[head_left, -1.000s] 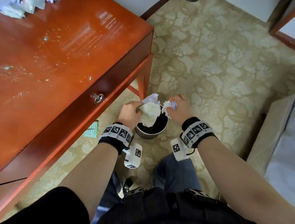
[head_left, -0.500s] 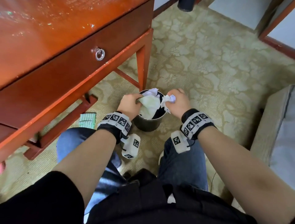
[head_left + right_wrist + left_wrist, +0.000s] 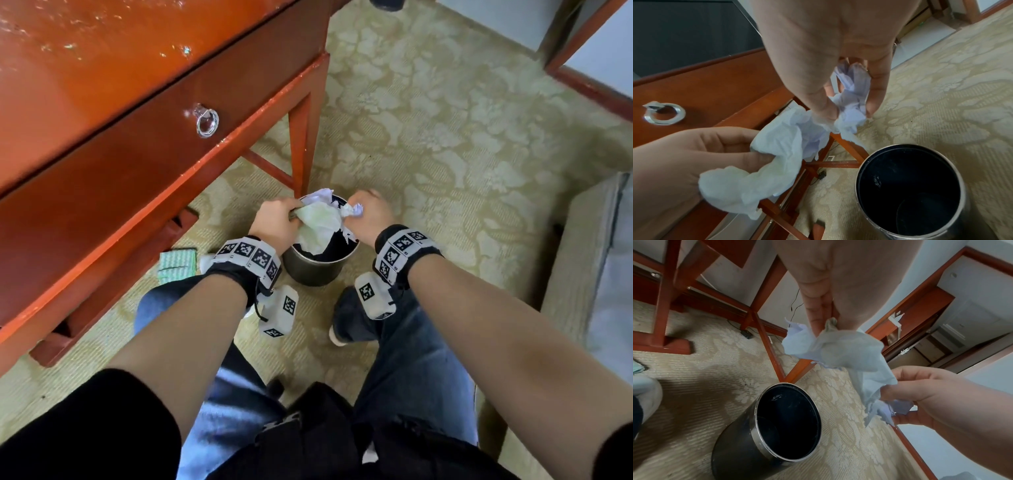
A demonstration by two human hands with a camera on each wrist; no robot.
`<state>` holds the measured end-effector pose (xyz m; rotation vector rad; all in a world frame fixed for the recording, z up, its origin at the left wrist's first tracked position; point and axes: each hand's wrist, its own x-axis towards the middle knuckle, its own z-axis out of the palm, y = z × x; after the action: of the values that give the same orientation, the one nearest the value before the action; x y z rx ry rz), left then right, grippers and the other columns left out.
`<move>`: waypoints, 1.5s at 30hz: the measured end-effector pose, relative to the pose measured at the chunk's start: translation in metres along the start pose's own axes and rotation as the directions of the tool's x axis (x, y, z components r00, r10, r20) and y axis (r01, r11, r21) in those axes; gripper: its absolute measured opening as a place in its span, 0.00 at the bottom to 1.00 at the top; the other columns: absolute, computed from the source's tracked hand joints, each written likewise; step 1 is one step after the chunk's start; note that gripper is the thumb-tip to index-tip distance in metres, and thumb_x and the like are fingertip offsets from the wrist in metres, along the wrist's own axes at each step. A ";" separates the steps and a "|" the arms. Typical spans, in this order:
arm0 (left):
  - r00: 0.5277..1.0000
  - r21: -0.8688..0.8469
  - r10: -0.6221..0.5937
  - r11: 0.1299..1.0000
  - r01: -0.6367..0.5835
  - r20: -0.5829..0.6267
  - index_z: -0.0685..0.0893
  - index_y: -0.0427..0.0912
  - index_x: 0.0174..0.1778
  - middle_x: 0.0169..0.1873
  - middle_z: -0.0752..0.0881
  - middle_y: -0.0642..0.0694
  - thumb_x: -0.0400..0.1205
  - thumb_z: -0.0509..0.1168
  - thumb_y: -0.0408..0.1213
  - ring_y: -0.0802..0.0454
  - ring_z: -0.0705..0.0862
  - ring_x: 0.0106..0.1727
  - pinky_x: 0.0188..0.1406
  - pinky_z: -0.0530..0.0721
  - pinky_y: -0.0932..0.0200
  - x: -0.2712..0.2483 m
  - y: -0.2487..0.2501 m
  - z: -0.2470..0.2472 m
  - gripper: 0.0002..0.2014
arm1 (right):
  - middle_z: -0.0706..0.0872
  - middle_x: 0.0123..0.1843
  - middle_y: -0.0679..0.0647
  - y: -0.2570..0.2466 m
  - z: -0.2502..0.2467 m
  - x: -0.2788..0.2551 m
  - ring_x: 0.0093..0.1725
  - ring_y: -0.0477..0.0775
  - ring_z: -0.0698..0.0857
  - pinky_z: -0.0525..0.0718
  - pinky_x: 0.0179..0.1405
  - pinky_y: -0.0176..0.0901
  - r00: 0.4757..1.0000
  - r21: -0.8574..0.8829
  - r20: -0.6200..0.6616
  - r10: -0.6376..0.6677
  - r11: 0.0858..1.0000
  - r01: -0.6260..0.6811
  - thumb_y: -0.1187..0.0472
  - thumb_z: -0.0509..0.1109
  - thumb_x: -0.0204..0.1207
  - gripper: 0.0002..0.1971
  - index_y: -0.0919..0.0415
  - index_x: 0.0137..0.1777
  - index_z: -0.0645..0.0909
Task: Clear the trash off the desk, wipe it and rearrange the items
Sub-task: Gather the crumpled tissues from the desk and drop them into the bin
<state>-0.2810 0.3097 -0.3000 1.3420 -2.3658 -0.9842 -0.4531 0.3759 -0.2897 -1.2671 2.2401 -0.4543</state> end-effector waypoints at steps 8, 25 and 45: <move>0.987 -0.003 -0.129 0.992 0.130 0.096 0.86 0.39 0.59 0.53 0.87 0.37 0.78 0.61 0.28 0.40 0.84 0.56 0.58 0.81 0.50 0.062 -0.023 0.033 0.16 | 0.77 0.63 0.60 0.028 0.023 0.071 0.69 0.62 0.75 0.74 0.59 0.43 0.986 0.043 0.130 0.105 0.993 -0.112 0.64 0.67 0.73 0.09 0.61 0.53 0.80; 0.879 -0.012 -0.384 0.915 0.404 0.283 0.81 0.37 0.61 0.55 0.84 0.37 0.77 0.62 0.31 0.40 0.82 0.57 0.54 0.82 0.51 0.138 -0.060 0.117 0.16 | 0.72 0.48 0.59 0.090 0.089 0.163 0.52 0.61 0.81 0.85 0.57 0.62 0.817 0.275 0.429 0.386 0.806 -0.525 0.71 0.63 0.76 0.08 0.70 0.54 0.77; 0.870 -0.027 -0.380 0.912 0.408 0.312 0.69 0.40 0.76 0.73 0.74 0.41 0.83 0.61 0.34 0.44 0.73 0.73 0.71 0.71 0.55 0.109 -0.033 0.086 0.24 | 0.73 0.75 0.63 0.081 0.051 0.119 0.71 0.62 0.76 0.76 0.70 0.52 0.825 0.039 0.468 0.318 0.925 -0.378 0.58 0.65 0.80 0.29 0.62 0.80 0.63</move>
<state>-0.3628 0.2455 -0.3976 1.7972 -2.2519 -1.4902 -0.5295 0.3130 -0.4058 -0.7660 1.9381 -0.1377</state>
